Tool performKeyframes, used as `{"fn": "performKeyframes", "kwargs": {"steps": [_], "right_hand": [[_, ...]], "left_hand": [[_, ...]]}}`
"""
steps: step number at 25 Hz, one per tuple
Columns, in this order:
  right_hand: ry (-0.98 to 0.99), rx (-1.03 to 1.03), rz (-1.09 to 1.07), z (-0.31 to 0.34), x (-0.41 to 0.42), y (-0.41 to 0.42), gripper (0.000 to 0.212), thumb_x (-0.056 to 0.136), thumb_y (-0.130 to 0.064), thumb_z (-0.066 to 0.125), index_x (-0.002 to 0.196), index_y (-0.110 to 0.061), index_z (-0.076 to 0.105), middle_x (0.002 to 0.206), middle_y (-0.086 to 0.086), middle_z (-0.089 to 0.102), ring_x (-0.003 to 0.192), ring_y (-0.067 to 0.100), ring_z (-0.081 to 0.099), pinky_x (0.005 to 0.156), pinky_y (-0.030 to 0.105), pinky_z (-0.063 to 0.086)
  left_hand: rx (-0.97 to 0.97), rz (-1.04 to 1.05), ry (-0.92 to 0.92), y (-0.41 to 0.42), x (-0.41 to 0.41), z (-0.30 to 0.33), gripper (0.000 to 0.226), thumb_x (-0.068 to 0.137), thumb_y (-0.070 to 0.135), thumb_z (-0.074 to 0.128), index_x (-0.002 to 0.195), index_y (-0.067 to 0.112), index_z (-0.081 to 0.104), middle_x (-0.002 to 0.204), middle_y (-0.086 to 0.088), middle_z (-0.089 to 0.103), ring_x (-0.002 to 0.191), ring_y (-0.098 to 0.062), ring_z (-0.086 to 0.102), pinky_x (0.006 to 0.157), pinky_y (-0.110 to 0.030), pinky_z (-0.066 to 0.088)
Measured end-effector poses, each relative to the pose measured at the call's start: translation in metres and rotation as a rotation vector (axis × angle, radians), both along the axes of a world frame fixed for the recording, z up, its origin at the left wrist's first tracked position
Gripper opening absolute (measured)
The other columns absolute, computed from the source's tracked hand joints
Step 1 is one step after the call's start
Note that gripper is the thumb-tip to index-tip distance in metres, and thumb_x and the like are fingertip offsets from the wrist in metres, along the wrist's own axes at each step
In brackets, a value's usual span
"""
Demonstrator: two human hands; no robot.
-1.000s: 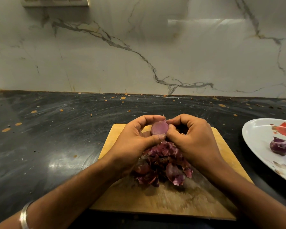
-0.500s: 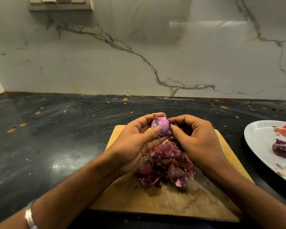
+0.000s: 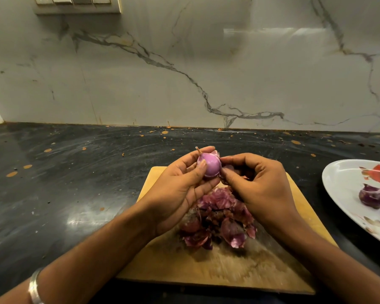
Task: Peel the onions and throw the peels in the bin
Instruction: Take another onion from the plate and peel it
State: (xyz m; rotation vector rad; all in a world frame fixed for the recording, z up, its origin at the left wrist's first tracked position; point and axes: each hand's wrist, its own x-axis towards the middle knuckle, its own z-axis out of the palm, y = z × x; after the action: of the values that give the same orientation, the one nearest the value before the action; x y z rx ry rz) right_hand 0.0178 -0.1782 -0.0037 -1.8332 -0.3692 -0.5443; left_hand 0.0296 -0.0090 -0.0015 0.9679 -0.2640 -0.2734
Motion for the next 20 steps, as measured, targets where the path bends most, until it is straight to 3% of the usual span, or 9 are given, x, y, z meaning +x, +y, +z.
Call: {"fn": "performKeyframes", "kwargs": {"steps": [4, 8, 10, 14, 20], "right_hand": [[0.014, 0.036, 0.008, -0.001, 0.000, 0.000, 0.019, 0.083, -0.007, 0.076, 0.094, -0.022, 0.078, 0.078, -0.007, 0.076, 0.072, 0.011, 0.071, 0.066, 0.026, 0.058], [0.052, 0.102, 0.024, 0.000, 0.002, -0.004, 0.020, 0.084, -0.003, 0.074, 0.092, -0.020, 0.078, 0.074, 0.002, 0.074, 0.072, 0.026, 0.070, 0.063, 0.037, 0.057], [0.031, 0.032, -0.024, -0.001, 0.001, -0.003, 0.022, 0.086, -0.002, 0.071, 0.093, -0.022, 0.077, 0.076, -0.001, 0.074, 0.074, 0.021, 0.071, 0.067, 0.040, 0.060], [0.002, -0.085, -0.055, 0.001, -0.002, -0.002, 0.023, 0.087, -0.002, 0.067, 0.092, -0.022, 0.077, 0.081, -0.009, 0.075, 0.080, 0.008, 0.071, 0.074, 0.036, 0.061], [-0.122, -0.177, -0.024, 0.004, -0.009, 0.002, 0.019, 0.086, -0.011, 0.075, 0.102, -0.022, 0.077, 0.088, -0.016, 0.075, 0.084, -0.004, 0.070, 0.076, 0.016, 0.057]], "left_hand": [[0.081, 0.058, -0.024, -0.002, -0.002, -0.001, 0.043, 0.080, 0.011, 0.063, 0.122, 0.004, 0.062, 0.124, -0.020, 0.067, 0.112, -0.027, 0.067, 0.088, -0.030, 0.058], [0.042, 0.053, 0.032, 0.001, 0.001, 0.002, 0.046, 0.087, 0.018, 0.055, 0.128, 0.000, 0.057, 0.125, -0.024, 0.065, 0.116, -0.032, 0.064, 0.090, -0.034, 0.058], [0.050, 0.070, 0.041, 0.003, 0.002, 0.003, 0.046, 0.090, 0.020, 0.052, 0.130, -0.003, 0.054, 0.124, -0.028, 0.064, 0.108, -0.030, 0.066, 0.085, -0.032, 0.060], [0.095, 0.130, 0.045, 0.007, 0.005, 0.003, 0.039, 0.095, 0.022, 0.050, 0.124, -0.003, 0.058, 0.107, -0.022, 0.067, 0.088, -0.018, 0.067, 0.071, -0.024, 0.057], [0.117, 0.136, 0.036, 0.007, 0.007, 0.000, 0.035, 0.098, 0.014, 0.050, 0.132, 0.008, 0.057, 0.124, -0.015, 0.068, 0.090, -0.016, 0.067, 0.072, -0.026, 0.057]]}}
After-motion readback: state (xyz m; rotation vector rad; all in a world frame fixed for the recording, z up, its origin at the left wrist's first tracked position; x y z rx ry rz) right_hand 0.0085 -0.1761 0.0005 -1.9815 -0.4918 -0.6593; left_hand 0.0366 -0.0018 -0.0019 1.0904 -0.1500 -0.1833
